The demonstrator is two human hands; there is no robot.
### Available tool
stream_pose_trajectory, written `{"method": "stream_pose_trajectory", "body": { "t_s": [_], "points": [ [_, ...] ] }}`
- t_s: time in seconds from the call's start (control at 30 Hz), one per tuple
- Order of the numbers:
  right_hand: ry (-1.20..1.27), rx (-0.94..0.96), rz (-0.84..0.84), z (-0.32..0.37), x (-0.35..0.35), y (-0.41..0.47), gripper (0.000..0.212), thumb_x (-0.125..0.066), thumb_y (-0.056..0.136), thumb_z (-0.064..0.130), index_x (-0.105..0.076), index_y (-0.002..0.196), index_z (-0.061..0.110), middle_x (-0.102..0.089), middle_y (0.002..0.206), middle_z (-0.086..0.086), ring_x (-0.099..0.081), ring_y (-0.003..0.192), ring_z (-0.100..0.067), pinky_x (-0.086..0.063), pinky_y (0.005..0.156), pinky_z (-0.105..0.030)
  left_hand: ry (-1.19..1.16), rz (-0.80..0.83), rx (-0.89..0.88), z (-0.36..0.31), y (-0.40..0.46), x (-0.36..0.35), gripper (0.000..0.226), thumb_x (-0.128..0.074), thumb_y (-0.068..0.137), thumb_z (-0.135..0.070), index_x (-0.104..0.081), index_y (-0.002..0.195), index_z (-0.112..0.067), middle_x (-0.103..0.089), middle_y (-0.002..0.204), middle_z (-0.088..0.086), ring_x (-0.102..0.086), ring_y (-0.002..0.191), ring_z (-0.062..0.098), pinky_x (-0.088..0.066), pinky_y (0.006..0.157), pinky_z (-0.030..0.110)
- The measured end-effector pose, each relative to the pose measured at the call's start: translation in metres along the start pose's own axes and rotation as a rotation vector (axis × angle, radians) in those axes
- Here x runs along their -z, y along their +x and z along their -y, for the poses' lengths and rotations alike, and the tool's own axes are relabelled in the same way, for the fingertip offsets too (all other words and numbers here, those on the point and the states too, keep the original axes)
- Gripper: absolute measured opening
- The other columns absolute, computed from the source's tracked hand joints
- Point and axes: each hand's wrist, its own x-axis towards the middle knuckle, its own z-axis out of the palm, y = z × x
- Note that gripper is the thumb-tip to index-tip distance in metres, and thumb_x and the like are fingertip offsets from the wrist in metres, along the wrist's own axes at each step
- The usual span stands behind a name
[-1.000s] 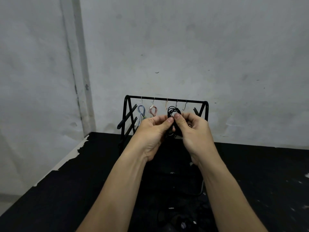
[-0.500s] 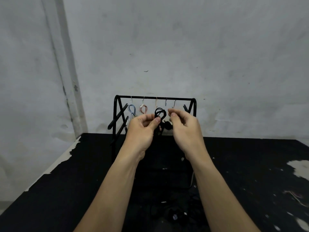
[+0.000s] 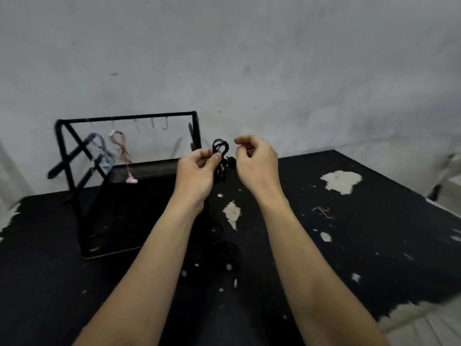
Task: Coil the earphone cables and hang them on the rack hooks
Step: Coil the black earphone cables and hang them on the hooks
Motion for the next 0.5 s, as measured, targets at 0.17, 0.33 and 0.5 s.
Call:
{"method": "stream_pose_trajectory", "body": {
  "t_s": [0.17,0.33,0.5],
  "points": [
    [-0.234,-0.183,-0.061,-0.068,0.052,0.007,0.025,-0.052,0.091,0.013,-0.070,0.107,0.017,-0.070,0.104,-0.005,-0.062,0.105,-0.021,-0.049,0.089,-0.028,0.037,0.119,0.089,0.041,-0.015,-0.075,0.010,-0.062,0.095,-0.007,-0.068,0.088,-0.012,-0.068,0.075,0.003,-0.061,0.066,0.010,-0.051,0.062,0.020],
    [-0.410,-0.392,-0.068,-0.126,0.092,0.000,0.021,-0.054,0.098,0.019,-0.068,0.113,0.016,-0.068,0.115,-0.007,-0.062,0.108,-0.024,-0.047,0.082,-0.031,0.115,0.184,0.241,0.086,-0.033,-0.127,0.010,-0.063,0.095,-0.013,-0.070,0.087,-0.014,-0.070,0.076,0.003,-0.064,0.070,0.012,-0.052,0.067,0.027],
    [-0.732,-0.571,-0.072,-0.161,0.112,-0.007,0.030,-0.059,0.093,0.013,-0.062,0.123,0.018,-0.050,0.135,-0.009,-0.042,0.127,-0.033,-0.036,0.104,-0.045,0.139,0.110,0.327,0.106,-0.041,-0.145,0.012,-0.063,0.095,-0.017,-0.072,0.088,-0.013,-0.070,0.075,0.002,-0.064,0.067,0.011,-0.053,0.067,0.027]
  ]
}}
